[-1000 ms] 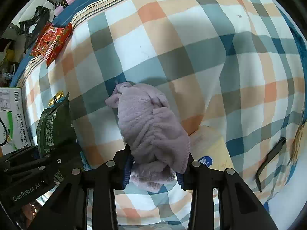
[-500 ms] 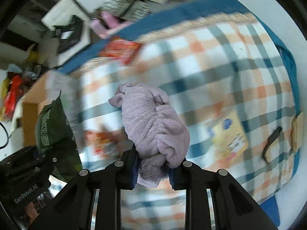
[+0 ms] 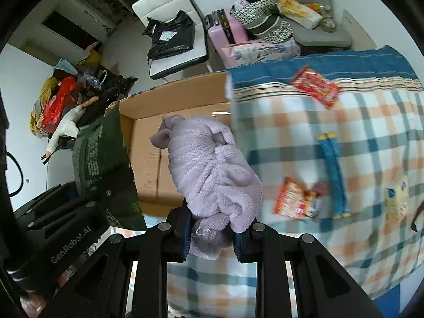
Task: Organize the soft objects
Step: 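Lift both held items and carry them over the cardboard box, then open both tools to drop the plush and green bag into the box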
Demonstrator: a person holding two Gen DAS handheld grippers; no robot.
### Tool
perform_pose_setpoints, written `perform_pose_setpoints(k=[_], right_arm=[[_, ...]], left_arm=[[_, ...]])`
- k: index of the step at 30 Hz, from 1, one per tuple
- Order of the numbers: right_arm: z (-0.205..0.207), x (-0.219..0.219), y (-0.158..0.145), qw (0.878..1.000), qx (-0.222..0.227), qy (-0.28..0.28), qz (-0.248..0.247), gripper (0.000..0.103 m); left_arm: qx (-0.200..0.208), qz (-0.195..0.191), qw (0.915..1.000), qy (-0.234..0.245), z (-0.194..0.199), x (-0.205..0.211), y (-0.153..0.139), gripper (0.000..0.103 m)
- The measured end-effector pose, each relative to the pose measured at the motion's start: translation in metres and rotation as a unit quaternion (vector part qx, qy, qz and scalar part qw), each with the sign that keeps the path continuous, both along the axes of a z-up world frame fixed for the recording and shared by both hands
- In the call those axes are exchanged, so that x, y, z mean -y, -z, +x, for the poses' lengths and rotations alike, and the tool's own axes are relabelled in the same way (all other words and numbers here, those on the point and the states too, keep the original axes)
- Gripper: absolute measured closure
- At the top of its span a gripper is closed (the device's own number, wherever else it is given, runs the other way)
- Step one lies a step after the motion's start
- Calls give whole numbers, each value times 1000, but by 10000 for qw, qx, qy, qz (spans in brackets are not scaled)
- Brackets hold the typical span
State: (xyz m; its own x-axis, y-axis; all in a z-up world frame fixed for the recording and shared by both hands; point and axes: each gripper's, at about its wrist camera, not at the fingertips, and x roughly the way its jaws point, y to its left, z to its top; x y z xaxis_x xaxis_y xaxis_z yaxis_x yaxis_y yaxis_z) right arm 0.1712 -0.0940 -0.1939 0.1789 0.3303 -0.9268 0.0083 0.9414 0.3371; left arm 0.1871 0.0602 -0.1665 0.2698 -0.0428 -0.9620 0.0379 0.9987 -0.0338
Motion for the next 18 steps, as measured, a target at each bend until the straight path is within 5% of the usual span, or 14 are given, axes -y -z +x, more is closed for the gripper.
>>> perform_pose_setpoints(k=[7,18], right_arm=[[39,-44,30,9996,-75,152,-226,77],[97,-59,96,9965,-371,480,-574,77]], left_arm=[[-281,-146,9995,-45,45,-38,32,71],[-1262,-695,9896,-43,108,-54,109,71]])
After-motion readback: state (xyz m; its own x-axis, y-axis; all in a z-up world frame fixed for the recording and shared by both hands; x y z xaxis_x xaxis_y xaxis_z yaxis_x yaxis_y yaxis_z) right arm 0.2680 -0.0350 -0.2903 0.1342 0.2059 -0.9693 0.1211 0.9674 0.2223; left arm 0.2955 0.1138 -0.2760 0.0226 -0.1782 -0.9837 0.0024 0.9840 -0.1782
